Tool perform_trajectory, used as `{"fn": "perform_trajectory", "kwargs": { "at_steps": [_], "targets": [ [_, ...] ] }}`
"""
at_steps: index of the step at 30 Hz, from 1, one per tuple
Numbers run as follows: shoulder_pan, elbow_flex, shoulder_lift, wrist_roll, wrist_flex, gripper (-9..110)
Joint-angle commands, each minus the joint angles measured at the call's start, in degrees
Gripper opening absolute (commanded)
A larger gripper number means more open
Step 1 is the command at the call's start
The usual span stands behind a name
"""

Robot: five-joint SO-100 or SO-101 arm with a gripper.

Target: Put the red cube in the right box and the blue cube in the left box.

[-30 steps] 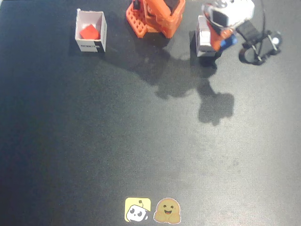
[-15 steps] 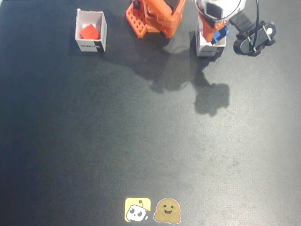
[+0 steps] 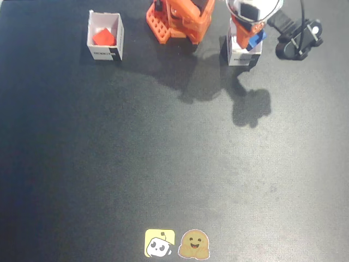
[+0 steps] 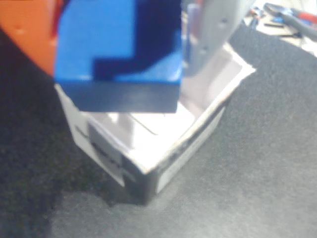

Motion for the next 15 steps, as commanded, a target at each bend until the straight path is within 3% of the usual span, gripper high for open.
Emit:
{"fn": "perform_trajectory", "kwargs": {
  "at_steps": [1,10,15],
  "targets": [
    [-0.4,-0.1,2.2,0.5,-0.8,10],
    [-1.3,0.9,2.7,1.6,-2.1,11],
    [-4.0,2.1,5.6,4.0,-3.3,18]
  ]
}}
